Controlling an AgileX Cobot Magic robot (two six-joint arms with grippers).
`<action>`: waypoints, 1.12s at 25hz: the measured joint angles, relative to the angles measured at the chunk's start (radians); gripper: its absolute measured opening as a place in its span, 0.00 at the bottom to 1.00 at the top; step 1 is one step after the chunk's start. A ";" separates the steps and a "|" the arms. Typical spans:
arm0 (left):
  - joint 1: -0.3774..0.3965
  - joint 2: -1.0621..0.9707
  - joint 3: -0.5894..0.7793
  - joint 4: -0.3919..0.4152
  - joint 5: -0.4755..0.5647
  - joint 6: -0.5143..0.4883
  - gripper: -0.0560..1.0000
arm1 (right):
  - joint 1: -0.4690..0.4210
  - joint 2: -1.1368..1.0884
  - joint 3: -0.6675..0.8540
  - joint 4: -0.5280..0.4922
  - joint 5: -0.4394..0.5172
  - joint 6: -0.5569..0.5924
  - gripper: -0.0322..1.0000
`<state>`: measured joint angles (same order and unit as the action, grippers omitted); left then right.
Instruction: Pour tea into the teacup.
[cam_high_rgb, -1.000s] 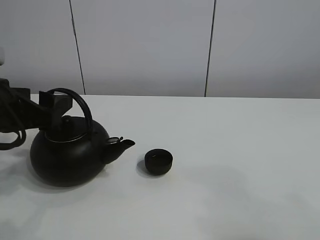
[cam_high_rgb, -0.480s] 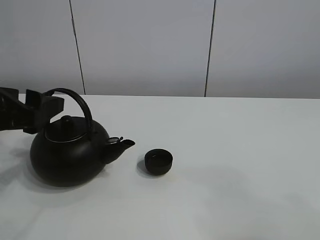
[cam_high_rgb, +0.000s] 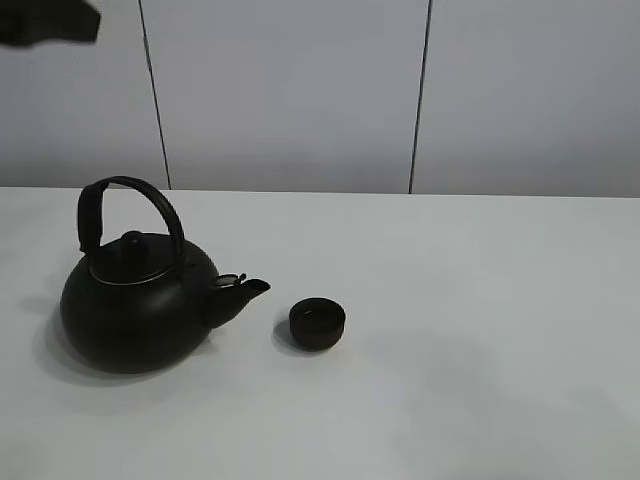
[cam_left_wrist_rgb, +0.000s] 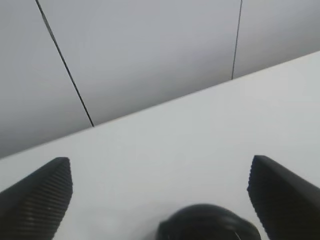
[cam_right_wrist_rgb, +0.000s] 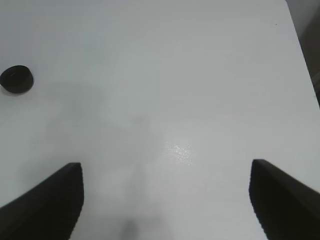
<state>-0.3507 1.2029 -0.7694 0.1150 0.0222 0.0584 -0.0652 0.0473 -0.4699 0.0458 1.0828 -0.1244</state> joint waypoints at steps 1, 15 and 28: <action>0.009 -0.004 -0.063 0.014 0.054 0.000 0.71 | 0.000 0.000 0.000 0.000 0.000 0.000 0.63; 0.458 -0.104 -0.280 0.098 0.324 0.000 0.71 | 0.000 0.000 0.000 0.000 0.000 0.000 0.63; 0.444 -0.736 -0.073 -0.013 0.690 -0.044 0.71 | 0.000 0.000 0.000 0.000 -0.001 0.000 0.63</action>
<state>0.0937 0.4668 -0.8428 0.1022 0.7126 0.0139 -0.0652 0.0473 -0.4699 0.0458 1.0816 -0.1244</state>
